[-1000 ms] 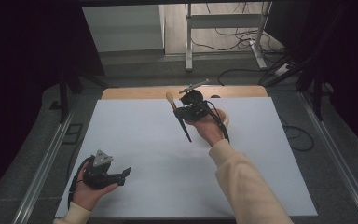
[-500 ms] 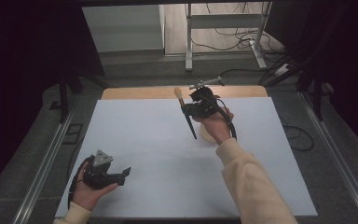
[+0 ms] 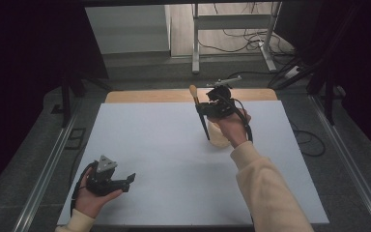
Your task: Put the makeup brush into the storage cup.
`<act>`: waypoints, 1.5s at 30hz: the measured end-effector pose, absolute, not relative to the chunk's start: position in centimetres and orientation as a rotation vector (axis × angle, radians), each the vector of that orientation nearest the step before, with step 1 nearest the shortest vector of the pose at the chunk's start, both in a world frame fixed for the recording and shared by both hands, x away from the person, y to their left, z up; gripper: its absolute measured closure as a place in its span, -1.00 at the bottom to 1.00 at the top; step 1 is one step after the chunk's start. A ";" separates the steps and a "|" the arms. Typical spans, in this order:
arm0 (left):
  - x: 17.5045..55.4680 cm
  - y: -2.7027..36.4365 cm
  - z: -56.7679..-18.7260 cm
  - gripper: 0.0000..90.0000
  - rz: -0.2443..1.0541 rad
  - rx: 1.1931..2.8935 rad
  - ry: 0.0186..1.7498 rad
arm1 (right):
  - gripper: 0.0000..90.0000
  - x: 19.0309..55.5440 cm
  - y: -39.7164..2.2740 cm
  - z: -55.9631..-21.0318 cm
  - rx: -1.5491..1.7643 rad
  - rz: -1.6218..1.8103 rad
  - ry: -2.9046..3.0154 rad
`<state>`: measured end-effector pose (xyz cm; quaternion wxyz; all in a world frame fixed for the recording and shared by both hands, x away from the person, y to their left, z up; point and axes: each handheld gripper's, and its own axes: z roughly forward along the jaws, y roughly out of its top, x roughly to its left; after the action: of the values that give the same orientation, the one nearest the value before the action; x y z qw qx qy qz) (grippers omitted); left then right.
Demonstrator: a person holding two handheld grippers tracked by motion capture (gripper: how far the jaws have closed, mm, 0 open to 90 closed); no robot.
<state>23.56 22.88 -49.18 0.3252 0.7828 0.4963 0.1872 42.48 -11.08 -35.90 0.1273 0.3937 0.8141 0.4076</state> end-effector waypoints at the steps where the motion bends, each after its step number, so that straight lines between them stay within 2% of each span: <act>1: 23.6 22.9 -49.2 -0.60 0.491 2.053 1.301 | 0.76 42.5 -11.3 -35.8 1.148 1.189 2.362; 45: 23.5 22.9 -49.2 -0.60 0.492 2.056 1.301 | 0.76 43.4 -15.5 -34.0 1.221 1.241 2.196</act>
<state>23.54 22.86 -49.22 0.3237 0.7837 0.4959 0.1875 43.38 -15.47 -34.01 0.1690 0.4294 0.7723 0.4366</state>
